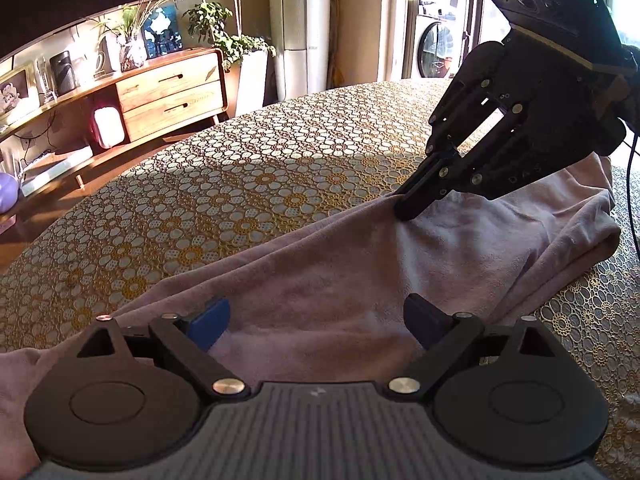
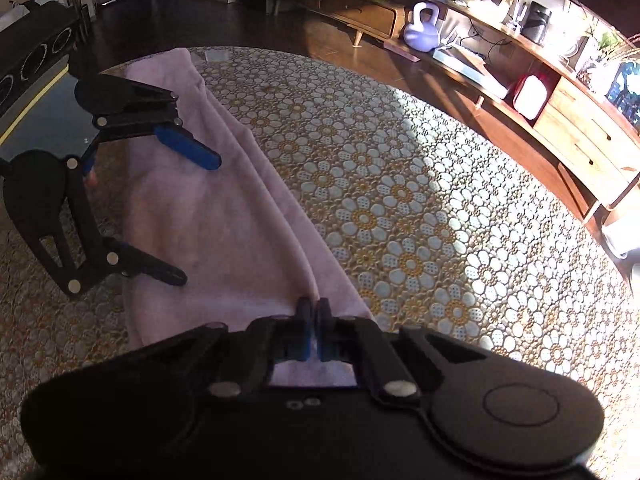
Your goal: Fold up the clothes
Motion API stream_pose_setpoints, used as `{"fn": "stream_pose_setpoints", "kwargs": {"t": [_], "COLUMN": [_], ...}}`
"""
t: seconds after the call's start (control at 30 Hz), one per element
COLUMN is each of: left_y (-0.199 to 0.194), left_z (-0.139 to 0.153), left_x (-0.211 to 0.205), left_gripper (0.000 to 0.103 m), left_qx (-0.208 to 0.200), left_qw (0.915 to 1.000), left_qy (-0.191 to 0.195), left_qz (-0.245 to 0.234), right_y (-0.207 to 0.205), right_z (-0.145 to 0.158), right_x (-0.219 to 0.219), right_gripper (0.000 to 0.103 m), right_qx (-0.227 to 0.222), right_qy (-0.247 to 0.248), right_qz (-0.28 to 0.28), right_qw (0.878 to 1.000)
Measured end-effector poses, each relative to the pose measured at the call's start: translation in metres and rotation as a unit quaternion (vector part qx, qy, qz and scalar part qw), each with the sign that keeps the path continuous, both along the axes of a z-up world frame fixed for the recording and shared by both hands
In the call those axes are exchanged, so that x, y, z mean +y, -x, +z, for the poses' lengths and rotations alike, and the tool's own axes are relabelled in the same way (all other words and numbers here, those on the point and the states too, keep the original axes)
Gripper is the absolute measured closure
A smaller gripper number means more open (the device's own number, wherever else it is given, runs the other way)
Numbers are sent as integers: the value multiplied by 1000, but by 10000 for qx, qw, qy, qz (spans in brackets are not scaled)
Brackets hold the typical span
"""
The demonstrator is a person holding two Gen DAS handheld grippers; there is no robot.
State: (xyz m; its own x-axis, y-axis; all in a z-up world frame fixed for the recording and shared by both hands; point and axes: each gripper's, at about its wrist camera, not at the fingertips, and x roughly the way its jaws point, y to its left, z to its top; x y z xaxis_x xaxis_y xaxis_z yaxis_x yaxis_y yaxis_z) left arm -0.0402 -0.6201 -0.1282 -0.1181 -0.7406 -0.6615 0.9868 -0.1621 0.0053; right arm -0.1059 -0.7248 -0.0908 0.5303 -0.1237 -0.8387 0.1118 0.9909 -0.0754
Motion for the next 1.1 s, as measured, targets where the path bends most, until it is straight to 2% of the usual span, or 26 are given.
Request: {"fn": "stream_pose_setpoints", "kwargs": {"t": [0.17, 0.3, 0.4, 0.47, 0.6, 0.73, 0.87, 0.93, 1.03, 1.1], "left_y": [-5, -4, -11, -18, -25, -26, -31, -34, -38, -41], "left_z": [21, 18, 4, -4, -6, 5, 21, 22, 12, 8], "left_x": [4, -3, -12, -15, -17, -20, -23, -26, -32, -33], "left_gripper": [9, 9, 9, 9, 9, 9, 9, 9, 9, 9], "left_qx": [82, 7, -40, 5, 73, -9, -96, -151, -464, -554], "left_qw": [9997, 9999, 9999, 9993, 9990, 9992, 9995, 9987, 9948, 9931], "left_qy": [233, 101, -164, -347, -407, -387, -246, -366, -724, -819], "left_qz": [-13, -57, 40, 141, 167, 66, 166, 311, 542, 633], "right_y": [-8, -20, -19, -10, 7, 22, 37, 41, 34, 32], "right_z": [12, -2, -10, -3, 12, 19, 27, 26, 11, 6], "right_x": [-9, -22, -22, -16, -2, 27, 56, 68, 73, 71], "right_gripper": [0, 0, 0, 0, 0, 0, 0, 0, 0, 0], "right_qx": [-144, -11, 27, -71, -227, -167, -107, -44, 112, 135], "right_qy": [217, 135, 3, 10, 10, -59, -128, -142, -125, -102], "right_qz": [-156, -375, -418, -391, -290, 83, 456, 572, 503, 443], "right_qw": [9995, 9992, 9991, 9992, 9993, 9998, 9988, 9983, 9986, 9989]}}
